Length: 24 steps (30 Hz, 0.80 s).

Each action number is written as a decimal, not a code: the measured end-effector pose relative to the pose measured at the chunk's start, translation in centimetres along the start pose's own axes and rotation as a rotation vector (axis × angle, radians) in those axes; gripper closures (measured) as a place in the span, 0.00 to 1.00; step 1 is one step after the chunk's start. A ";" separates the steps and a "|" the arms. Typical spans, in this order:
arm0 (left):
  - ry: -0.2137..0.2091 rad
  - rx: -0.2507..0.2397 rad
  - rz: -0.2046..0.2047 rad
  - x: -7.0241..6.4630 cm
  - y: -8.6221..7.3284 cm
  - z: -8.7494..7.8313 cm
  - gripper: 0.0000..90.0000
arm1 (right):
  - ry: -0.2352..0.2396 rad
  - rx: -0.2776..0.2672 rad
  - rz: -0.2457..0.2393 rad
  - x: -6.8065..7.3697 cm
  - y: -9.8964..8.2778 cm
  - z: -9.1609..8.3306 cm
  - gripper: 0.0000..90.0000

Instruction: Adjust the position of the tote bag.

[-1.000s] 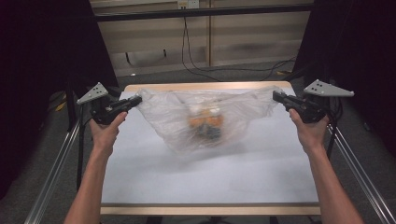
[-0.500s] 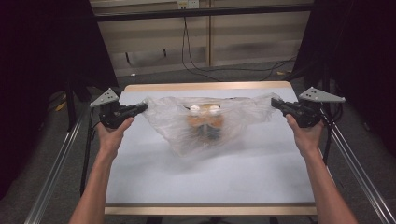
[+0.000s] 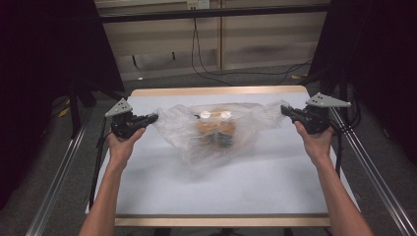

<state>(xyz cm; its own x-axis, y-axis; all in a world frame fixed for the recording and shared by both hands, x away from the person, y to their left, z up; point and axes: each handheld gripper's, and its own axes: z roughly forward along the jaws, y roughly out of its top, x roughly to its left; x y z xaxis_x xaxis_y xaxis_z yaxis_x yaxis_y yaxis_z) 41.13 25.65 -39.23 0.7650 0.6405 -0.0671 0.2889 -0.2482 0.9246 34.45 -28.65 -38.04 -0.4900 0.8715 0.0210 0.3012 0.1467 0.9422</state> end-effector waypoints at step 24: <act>-0.001 0.183 0.022 0.3 -2.4 3.2 0.98 | -0.005 0.162 -0.044 0.8 -2.0 3.4 1.00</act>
<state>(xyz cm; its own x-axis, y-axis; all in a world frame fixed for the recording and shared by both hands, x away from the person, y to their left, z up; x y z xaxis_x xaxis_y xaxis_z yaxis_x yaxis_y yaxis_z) 42.55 24.13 -42.64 0.7732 0.6324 -0.0482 0.3720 -0.3907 0.8420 36.26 -26.63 -41.08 -0.5017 0.8648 -0.0209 0.4075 0.2575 0.8761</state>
